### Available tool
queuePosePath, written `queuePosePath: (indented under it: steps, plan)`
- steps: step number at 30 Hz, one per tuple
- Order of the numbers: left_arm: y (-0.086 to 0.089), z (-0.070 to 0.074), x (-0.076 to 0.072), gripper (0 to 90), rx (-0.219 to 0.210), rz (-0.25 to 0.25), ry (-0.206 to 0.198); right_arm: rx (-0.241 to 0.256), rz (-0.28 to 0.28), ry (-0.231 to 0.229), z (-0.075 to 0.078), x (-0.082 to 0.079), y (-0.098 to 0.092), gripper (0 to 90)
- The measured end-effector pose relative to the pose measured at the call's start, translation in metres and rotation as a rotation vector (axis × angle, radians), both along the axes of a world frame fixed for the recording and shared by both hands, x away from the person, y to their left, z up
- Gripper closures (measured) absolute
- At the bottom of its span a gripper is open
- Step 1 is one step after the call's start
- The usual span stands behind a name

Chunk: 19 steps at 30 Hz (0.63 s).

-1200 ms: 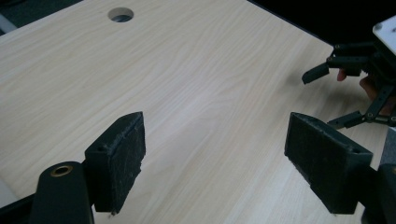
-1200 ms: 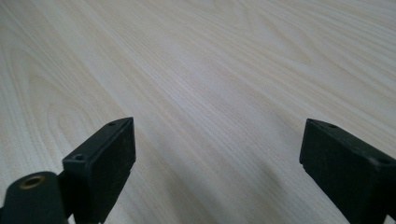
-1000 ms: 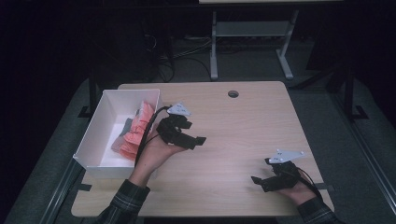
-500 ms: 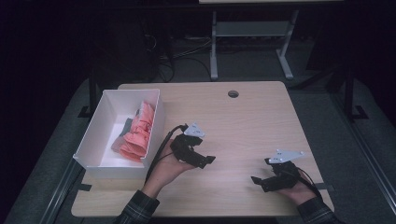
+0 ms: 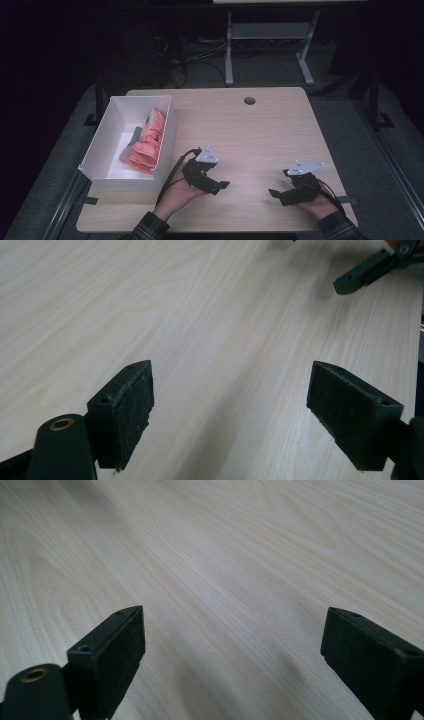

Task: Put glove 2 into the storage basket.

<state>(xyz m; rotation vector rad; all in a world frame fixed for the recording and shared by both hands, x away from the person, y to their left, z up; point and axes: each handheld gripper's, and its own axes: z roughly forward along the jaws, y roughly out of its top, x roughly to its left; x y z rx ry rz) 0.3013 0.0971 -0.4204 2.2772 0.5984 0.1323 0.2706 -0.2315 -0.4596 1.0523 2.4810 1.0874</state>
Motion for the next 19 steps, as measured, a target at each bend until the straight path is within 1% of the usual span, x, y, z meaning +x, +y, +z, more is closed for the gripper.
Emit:
queuePosePath:
  steps: [1, 3, 4, 5, 6, 8, 11, 13, 19]
  plan:
    - [0.0, -0.002, -0.002, 18.3, -0.01, 0.002, -0.005, -0.001, 0.001, 0.0, 0.0, 0.0, 0.0, 10.3]
    - [0.002, -0.004, -0.003, 18.3, 0.0, -0.005, -0.008, -0.003, 0.002, 0.002, 0.0, 0.0, 0.0, 10.3]
    - [0.002, -0.006, -0.005, 18.2, -0.006, 0.002, -0.007, -0.002, 0.002, 0.001, 0.0, 0.0, 0.0, 10.3]
    - [0.003, -0.008, -0.006, 18.1, 0.005, -0.002, -0.02, -0.003, 0.003, 0.001, 0.0, 0.0, 0.0, 10.3]
    - [0.004, -0.01, -0.005, 18.1, 0.025, -0.007, -0.02, -0.003, 0.005, 0.003, -0.001, 0.0, 0.001, 10.3]
    - [0.003, -0.012, -0.006, 18.0, 0.021, -0.005, -0.017, -0.005, 0.006, 0.003, -0.001, 0.0, 0.001, 10.3]
    - [0.001, -0.015, -0.006, 17.9, 0.04, -0.016, -0.016, -0.003, 0.007, 0.008, 0.0, -0.001, 0.002, 10.3]
    - [0.0, -0.016, -0.006, 17.9, 0.045, -0.018, -0.018, -0.008, 0.015, 0.003, 0.0, -0.001, 0.002, 10.3]
    - [0.001, -0.017, -0.006, 17.5, 0.044, -0.021, -0.017, -0.004, 0.015, 0.005, -0.001, -0.001, 0.002, 10.3]
